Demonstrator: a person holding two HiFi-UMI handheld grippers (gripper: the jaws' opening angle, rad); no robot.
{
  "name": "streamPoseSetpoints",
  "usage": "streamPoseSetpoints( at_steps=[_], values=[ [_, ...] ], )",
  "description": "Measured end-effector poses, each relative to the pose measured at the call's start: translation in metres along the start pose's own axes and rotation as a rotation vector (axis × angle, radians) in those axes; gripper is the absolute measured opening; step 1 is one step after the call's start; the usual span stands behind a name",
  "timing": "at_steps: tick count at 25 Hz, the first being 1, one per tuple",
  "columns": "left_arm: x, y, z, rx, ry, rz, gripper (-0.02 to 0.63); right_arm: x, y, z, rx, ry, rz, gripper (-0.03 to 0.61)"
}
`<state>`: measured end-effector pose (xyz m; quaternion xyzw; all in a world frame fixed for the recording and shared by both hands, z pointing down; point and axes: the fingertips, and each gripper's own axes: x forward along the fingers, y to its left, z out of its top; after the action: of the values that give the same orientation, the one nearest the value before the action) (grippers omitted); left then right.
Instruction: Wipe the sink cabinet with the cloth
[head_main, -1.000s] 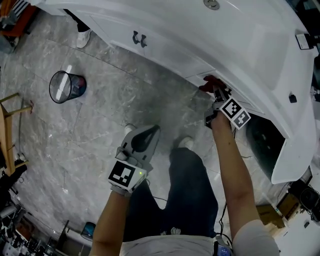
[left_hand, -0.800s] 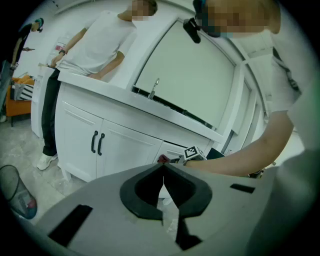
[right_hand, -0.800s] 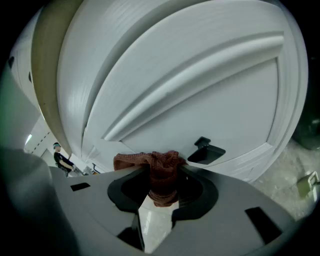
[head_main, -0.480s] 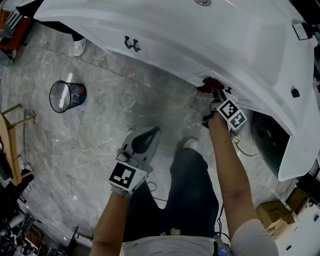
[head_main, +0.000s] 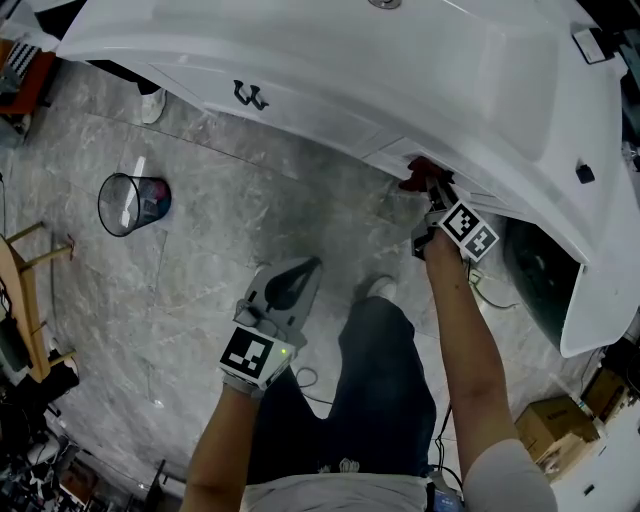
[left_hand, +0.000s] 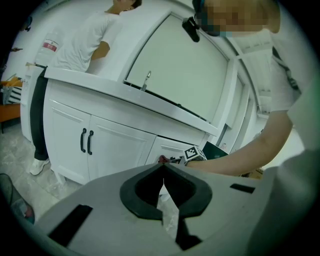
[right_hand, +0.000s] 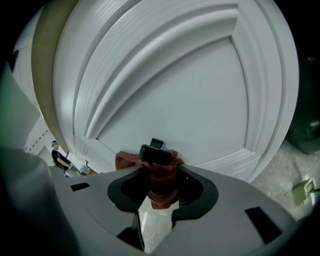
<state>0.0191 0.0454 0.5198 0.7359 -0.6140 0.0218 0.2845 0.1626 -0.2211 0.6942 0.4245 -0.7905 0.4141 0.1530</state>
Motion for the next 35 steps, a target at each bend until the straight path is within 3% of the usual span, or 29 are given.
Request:
streamPoseSetpoints(
  at_steps=[10, 22, 26, 35],
  values=[
    [0.009, -0.017, -0.002, -0.008, 0.002, 0.004, 0.011, -0.009, -0.019, 0.001, -0.182, 0.083, -0.032, 0.137],
    [0.014, -0.032, 0.002, -0.015, 0.003, -0.013, 0.011, -0.054, -0.074, 0.033, -0.055, 0.004, -0.121, 0.135],
    [0.012, -0.036, 0.006, -0.014, -0.001, -0.022, 0.011, -0.061, -0.069, 0.039, -0.032, -0.016, -0.126, 0.135],
    [-0.003, -0.041, 0.014, -0.024, -0.013, -0.039, 0.011, -0.077, -0.025, 0.060, -0.131, -0.046, -0.106, 0.135]
  ],
)
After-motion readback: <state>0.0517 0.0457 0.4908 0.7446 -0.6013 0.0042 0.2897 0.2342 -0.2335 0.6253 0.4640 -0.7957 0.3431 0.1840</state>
